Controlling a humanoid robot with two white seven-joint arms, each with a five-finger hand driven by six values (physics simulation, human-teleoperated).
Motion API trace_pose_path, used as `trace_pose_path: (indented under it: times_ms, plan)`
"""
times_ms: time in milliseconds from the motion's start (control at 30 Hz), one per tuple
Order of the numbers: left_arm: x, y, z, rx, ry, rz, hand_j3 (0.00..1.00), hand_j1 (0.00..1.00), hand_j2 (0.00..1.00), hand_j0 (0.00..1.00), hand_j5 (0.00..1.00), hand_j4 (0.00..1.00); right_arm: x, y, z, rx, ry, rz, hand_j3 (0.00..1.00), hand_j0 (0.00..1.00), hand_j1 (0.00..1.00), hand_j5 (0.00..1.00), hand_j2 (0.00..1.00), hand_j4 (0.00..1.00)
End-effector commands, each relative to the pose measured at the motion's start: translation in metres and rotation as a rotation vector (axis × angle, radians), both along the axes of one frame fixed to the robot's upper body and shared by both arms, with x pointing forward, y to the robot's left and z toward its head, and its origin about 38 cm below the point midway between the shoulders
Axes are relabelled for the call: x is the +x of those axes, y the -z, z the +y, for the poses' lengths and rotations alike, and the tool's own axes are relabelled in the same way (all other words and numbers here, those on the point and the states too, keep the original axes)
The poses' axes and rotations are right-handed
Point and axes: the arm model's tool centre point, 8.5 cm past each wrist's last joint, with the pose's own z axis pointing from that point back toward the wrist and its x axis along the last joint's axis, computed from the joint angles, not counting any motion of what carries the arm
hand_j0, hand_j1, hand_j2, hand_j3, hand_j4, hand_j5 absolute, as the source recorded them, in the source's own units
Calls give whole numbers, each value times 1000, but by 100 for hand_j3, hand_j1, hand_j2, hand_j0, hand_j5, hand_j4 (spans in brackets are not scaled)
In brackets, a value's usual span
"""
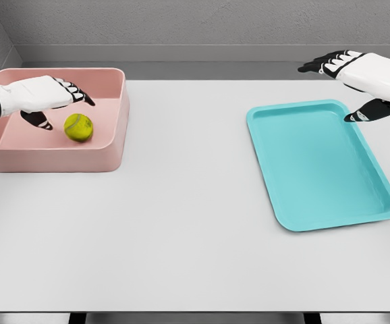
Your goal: Put the tennis from the blue tray into the pink basket with both arms
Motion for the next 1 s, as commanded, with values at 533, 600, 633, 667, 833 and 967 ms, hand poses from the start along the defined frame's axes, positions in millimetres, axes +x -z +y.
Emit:
trace_pose_path:
  times_ms: [533, 600, 633, 667, 833, 967]
  plan:
    - [-22, -33, 31, -426, -64, -27, 100, 100, 100, 100, 100, 100, 0, -1, -1, 3, 3, 1, 100, 100, 100, 100, 100, 100]
    - [-23, -30, 35, -410, -76, -22, 100, 100, 100, 100, 100, 100, 0, -1, -1, 3, 3, 1, 100, 100, 100, 100, 100, 100]
    - [-23, -29, 37, -408, -83, -19, 100, 100, 100, 100, 100, 100, 0, -1, -1, 3, 3, 1, 100, 100, 100, 100, 100, 100]
    - [-24, -26, 39, -408, -87, -14, 100, 100, 100, 100, 100, 100, 0, -1, -1, 3, 3, 1, 100, 100, 100, 100, 100, 100]
    - [-24, -26, 37, -410, -84, -12, 100, 100, 100, 100, 100, 100, 0, -1, -1, 3, 3, 1, 100, 100, 100, 100, 100, 100]
    - [-24, -26, 38, -406, -85, -12, 100, 100, 100, 100, 100, 100, 0, -1, -1, 3, 3, 1, 100, 100, 100, 100, 100, 100]
